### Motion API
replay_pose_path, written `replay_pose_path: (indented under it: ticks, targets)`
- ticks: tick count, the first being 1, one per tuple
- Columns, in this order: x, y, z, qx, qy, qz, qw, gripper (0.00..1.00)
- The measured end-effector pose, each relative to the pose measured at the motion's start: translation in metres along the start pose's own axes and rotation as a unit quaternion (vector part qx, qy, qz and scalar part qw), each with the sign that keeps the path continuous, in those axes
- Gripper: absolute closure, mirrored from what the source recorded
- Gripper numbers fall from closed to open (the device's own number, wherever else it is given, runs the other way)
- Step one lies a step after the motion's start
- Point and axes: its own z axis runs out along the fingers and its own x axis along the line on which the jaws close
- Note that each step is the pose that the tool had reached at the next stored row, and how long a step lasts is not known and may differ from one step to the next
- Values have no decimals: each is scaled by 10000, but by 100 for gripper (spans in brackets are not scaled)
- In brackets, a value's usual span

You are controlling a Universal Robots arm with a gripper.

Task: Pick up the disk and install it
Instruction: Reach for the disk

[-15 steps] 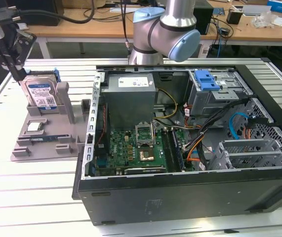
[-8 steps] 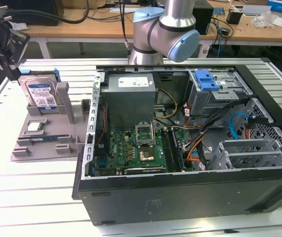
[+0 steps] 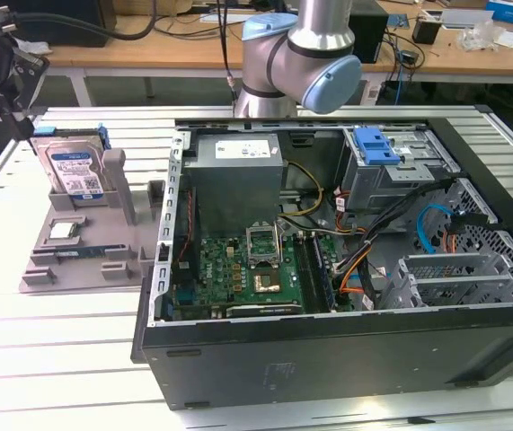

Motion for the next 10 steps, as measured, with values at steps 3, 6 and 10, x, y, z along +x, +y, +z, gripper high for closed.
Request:
replay_pose_path:
  ticks: [3, 6, 10]
  targets:
    - [39, 30, 6, 1, 0, 1, 10000, 89]
    - [78, 56, 18, 0, -1, 1, 10000, 89]
    - [144, 138, 42, 0, 0, 1, 10000, 89]
